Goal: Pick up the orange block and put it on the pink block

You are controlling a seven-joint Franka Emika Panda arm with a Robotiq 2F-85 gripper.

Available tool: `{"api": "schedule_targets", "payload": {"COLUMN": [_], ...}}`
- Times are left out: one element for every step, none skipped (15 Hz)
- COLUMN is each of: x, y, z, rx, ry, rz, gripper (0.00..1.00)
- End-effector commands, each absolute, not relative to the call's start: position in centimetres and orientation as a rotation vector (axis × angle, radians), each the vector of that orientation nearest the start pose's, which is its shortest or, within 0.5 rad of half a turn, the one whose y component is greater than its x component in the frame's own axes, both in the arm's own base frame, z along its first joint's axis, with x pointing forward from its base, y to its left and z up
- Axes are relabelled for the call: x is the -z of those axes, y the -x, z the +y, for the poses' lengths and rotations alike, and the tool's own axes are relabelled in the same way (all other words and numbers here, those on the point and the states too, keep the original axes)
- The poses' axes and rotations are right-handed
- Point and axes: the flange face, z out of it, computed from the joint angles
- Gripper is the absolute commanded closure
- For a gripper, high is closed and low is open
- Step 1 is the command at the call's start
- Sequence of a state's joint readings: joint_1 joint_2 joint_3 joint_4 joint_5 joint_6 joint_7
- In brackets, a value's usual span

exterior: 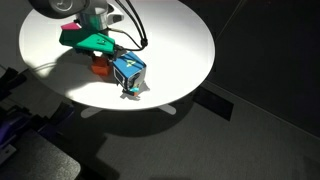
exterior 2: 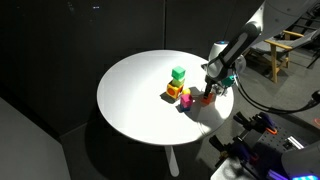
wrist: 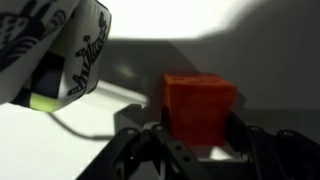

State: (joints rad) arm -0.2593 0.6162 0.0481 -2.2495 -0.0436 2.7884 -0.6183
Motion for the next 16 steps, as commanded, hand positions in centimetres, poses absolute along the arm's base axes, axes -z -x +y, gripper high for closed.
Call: {"api": "schedule_targets", "payload": {"x": [-10.9, -11.4, -12.0, -12.5, -13.0, -13.5, -14.0, -14.4, -14.9, -15.2, -15.6, -16.0, -16.3, -16.5, -16.7, -16.9], "y": [-50.0, -50.1, -50.1, -50.1, -50.0, -50.1, -50.0, -49.9, -49.9, -49.8, -49.7, -49.6, -49.5, -49.4, -49.3, -49.2], "z": [-10.1, -10.0, -9.8, -9.6, -9.4, -9.1, -8.8, -8.5, -8.2, -7.9, -7.6, -7.3, -7.0, -6.8, -6.4, -6.2], "rx": [-0.1, -0.101, -0.107, -0.113, -0.126, -0.136, -0.15, -0.163, -0.174, -0.188, -0.195, -0.207, -0.216, -0.224, -0.236, -0.242], "ry": [3.061, 3.068, 3.072, 3.077, 3.081, 3.085, 3.087, 3.09, 3.091, 3.093, 3.095, 3.097, 3.102, 3.106, 3.11, 3.115], "rz": [-0.613, -0.6, -0.586, -0.574, -0.559, -0.546, -0.53, -0.511, -0.494, -0.477, -0.46, -0.444, -0.418, -0.391, -0.362, -0.337], "gripper": [0.72, 0.72, 0.72, 0.72, 0.72, 0.72, 0.72, 0.72, 0.72, 0.72, 0.72, 0.72, 0.72, 0.72, 0.72, 0.72]}}
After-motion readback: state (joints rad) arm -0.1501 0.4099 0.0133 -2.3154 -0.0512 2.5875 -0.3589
